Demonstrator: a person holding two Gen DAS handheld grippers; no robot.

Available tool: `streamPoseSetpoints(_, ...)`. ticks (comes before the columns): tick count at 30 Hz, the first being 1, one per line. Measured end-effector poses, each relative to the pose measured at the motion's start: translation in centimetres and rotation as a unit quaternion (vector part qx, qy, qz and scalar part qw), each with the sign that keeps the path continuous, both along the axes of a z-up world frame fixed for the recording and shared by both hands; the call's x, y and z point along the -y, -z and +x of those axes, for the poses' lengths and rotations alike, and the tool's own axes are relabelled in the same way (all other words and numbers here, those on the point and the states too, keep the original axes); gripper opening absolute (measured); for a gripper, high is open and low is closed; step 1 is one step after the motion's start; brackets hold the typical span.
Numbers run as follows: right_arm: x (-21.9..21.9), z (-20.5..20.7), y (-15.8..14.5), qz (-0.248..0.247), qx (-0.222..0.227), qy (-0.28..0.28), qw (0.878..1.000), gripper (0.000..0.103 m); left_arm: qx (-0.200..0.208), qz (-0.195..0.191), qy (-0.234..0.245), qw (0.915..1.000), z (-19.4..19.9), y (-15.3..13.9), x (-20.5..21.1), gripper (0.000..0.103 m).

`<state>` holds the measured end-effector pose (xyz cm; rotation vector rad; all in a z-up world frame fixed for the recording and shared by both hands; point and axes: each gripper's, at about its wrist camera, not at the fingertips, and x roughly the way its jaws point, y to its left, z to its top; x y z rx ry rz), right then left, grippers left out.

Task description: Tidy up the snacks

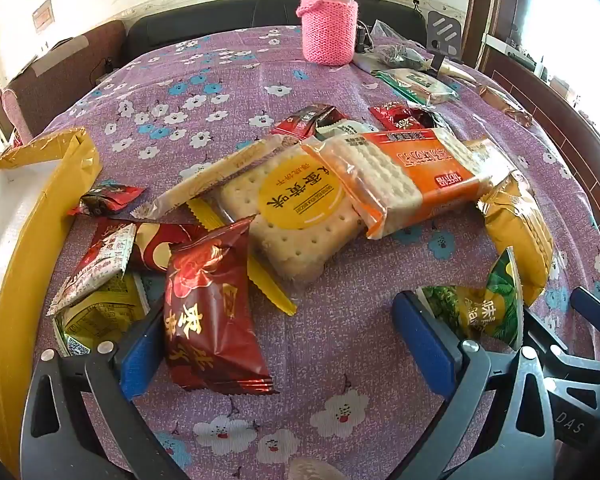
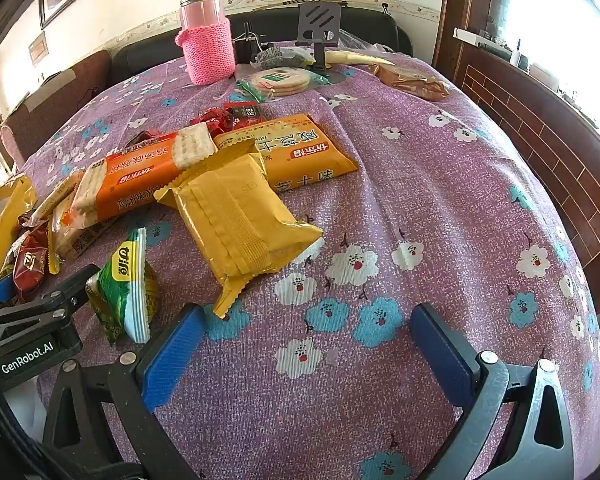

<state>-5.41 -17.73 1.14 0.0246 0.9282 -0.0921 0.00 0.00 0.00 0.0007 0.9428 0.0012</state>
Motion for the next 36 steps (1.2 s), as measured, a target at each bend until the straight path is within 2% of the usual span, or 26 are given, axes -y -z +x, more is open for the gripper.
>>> streamPoseSetpoints(36,0.01,0.01,-0.01,0.000,-0.001,0.000,1.000,0.103,-0.002,0.000,-0.001,1.0000,-0.20,-0.01,0.27,0.103)
